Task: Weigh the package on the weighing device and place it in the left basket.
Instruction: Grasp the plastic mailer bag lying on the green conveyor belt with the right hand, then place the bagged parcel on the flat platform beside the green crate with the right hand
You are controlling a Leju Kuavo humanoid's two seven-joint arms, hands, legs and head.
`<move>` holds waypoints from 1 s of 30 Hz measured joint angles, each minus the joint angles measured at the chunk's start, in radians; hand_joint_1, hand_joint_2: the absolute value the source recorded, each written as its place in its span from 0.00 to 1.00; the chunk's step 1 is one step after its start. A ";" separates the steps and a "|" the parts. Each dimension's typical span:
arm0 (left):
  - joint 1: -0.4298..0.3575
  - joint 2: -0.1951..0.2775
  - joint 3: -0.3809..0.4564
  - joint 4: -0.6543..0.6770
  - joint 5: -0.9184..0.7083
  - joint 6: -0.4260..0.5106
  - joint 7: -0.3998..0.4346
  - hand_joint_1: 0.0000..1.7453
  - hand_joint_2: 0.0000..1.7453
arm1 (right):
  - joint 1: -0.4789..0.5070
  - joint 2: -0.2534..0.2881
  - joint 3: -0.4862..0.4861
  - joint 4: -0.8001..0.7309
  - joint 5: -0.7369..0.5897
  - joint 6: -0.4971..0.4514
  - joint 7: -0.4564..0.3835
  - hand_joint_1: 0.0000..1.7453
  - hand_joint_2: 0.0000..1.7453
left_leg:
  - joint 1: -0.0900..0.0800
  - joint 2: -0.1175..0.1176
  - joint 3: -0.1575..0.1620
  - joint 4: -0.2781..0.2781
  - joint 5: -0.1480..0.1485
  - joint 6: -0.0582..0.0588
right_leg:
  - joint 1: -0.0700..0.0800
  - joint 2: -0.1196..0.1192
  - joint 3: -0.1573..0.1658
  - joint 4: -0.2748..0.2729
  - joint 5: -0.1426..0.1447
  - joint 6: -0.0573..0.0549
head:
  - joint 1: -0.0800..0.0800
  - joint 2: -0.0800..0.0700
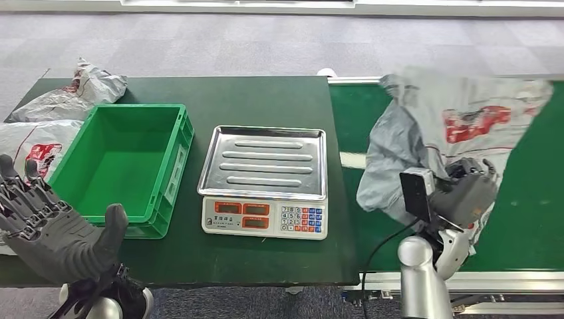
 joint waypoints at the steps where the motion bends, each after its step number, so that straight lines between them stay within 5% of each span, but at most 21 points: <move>1: 0.001 0.000 0.000 0.000 0.000 0.001 0.000 0.00 1.00 | 0.007 0.008 0.000 -0.045 -0.002 -0.003 -0.011 1.00 1.00 | 0.000 0.000 0.000 0.000 -0.001 0.000 | 0.000 0.000 0.000 0.000 0.000 0.000 | 0.000 0.000; 11: 0.011 0.000 0.000 -0.001 -0.002 0.001 0.000 0.00 1.00 | 0.032 0.054 -0.001 -0.227 -0.010 -0.004 -0.053 1.00 1.00 | 0.000 0.003 0.001 0.000 -0.001 0.000 | -0.001 0.001 0.000 0.000 0.000 0.000 | 0.000 0.000; 30: 0.014 0.000 0.000 -0.002 -0.004 -0.004 0.000 0.00 1.00 | 0.040 0.066 -0.011 -0.256 -0.017 0.014 -0.062 1.00 1.00 | 0.000 0.002 -0.003 0.000 -0.001 0.000 | -0.001 0.000 0.000 0.000 0.000 0.000 | 0.000 0.000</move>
